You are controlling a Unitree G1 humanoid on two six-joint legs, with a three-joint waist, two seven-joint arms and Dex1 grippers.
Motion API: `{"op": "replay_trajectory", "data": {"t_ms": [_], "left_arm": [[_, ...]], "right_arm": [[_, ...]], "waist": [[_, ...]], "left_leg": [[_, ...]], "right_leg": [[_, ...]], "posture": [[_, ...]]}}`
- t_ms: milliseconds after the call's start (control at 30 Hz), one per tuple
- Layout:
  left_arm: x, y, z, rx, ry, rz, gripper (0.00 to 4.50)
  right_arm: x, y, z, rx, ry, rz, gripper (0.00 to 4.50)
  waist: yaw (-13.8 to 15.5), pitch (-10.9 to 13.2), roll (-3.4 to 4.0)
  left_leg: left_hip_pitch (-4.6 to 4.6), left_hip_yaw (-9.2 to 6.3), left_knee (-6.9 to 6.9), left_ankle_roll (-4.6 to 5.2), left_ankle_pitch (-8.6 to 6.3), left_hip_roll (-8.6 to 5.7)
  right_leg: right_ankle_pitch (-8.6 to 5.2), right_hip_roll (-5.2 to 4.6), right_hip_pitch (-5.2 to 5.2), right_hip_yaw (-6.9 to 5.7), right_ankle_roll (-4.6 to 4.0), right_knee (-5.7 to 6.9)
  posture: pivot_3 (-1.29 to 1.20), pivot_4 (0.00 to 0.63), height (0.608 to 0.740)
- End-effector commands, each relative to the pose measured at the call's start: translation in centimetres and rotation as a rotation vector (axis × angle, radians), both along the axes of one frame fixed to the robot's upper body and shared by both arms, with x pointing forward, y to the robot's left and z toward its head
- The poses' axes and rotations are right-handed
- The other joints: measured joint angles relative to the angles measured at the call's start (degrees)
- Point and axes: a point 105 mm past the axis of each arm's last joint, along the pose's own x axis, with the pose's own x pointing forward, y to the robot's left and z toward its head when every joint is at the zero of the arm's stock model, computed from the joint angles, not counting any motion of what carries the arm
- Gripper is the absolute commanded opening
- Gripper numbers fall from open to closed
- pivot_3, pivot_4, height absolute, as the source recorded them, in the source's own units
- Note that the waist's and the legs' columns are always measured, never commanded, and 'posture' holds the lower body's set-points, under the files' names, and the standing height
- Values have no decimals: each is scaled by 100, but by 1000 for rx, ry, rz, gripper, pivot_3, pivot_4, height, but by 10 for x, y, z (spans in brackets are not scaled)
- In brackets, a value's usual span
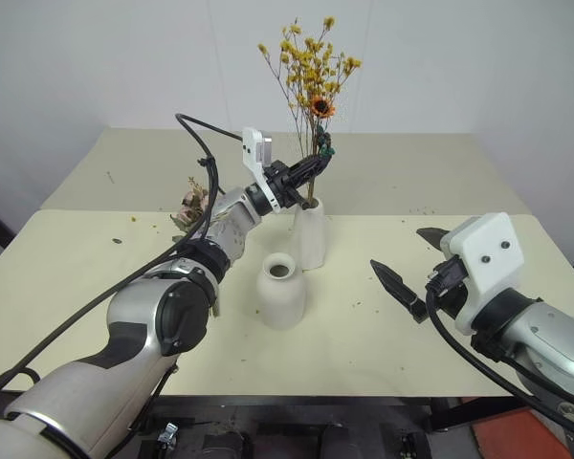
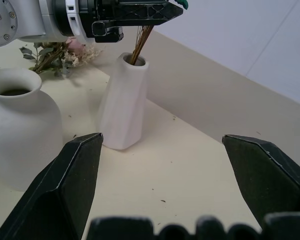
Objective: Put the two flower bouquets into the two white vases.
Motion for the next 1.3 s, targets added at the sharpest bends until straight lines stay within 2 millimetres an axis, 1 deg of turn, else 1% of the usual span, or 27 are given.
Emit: {"op": "replay_trajectory", "data": {"t_ms": [33, 200, 333, 367, 467, 600, 667, 800, 900, 1033, 1100, 1167, 1233, 1300], "left_arm": [[-5, 0, 12, -12, -54, -39, 1395], [-8, 6, 12, -16, -36, -98, 3032], [-9, 12, 5, 37, -34, -120, 4344], [-9, 12, 4, 45, -33, -123, 4471], [-6, 14, 2, 112, -44, -93, 4471], [-8, 22, 7, 169, -56, -130, 4471], [-11, 33, 15, 162, -70, -168, 4471], [-10, 51, 34, 89, -79, -160, 4471], [-15, 68, 46, 51, -107, -194, 4471], [-29, 90, 41, 120, -139, -298, 4471], [-33, 102, 40, 127, -147, -321, 4471], [-34, 115, 41, 127, -149, -303, 4471], [-34, 129, 37, 152, -143, -271, 4471], [-27, 138, 28, 220, -149, -167, 4471]], "right_arm": [[-1, -2, 14, -3, -77, -10, 4500], [2, -3, 14, -11, -78, -9, 4500], [3, -2, 16, -11, -86, -2, 4500], [3, -3, 16, -11, -86, -2, 4500], [5, -4, 17, -6, -89, -2, 4500], [8, -5, 17, -7, -90, -3, 4500], [10, -5, 17, -7, -88, -2, 4500], [14, -6, 17, -6, -86, 4, 4500], [18, -5, 18, -10, -87, 14, 4500], [23, -5, 20, -10, -90, 28, 4500], [26, -5, 20, -10, -89, 34, 4500], [28, -4, 19, -16, -84, 43, 4500], [29, -3, 19, -19, -83, 52, 4500], [30, -3, 21, -17, -84, 57, 4500]], "waist": [[-1, 0, 0], [-12, 0, 0], [-14, 0, 0], [-13, 0, 0], [-5, 0, 0], [-24, 0, 0], [-49, 0, 0], [-44, 0, 0], [-48, 0, 0], [-65, 0, 1], [-62, 0, 1], [-54, 0, 1], [-57, 0, 1], [-60, 0, 2]], "left_leg": [[0, 0, 0, 0, 0, 0], [0, 0, 0, 0, 0, 0], [1, 0, 0, 0, 0, 0], [1, 0, 0, 0, 0, 0], [0, 0, 0, 0, 0, 0], [0, 0, 0, 0, 0, 1], [1, 0, 0, 0, 0, 1], [2, 0, 0, 0, 0, 1], [1, 0, 0, 0, 0, 1], [1, 0, -1, 0, 0, 2], [2, 0, -1, 0, 0, 2], [3, 0, -1, 0, 0, 3], [3, 0, 0, 0, 0, 3], [3, 0, -1, 0, 0, 4]], "right_leg": [[0, 0, 0, 0, 0, 0], [0, 0, 0, 0, 0, 0], [0, 1, 0, 0, 0, 1], [0, 1, 0, 0, 0, 1], [0, 0, 0, 0, 0, 1], [0, 1, -1, 0, 0, 1], [0, 1, -1, 0, 0, 3], [0, 2, -2, 1, 0, 6], [0, 1, -2, 1, 0, 5], [0, 2, -4, 1, -1, 7], [0, 2, -5, 1, -1, 8], [0, 3, -4, 0, -1, 10], [0, 2, -4, 1, -1, 9], [0, 2, -4, 1, -1, 9]], "posture": [[0, 150, 740], [0, 150, 740], [0, 150, 740], [0, 150, 740], [0, 150, 740], [0, 150, 740], [0, 150, 740], [0, 150, 740], [0, 150, 740], [0, 150, 740], [0, 150, 740], [0, 150, 740], [0, 150, 740], [0, 150, 740]]}}
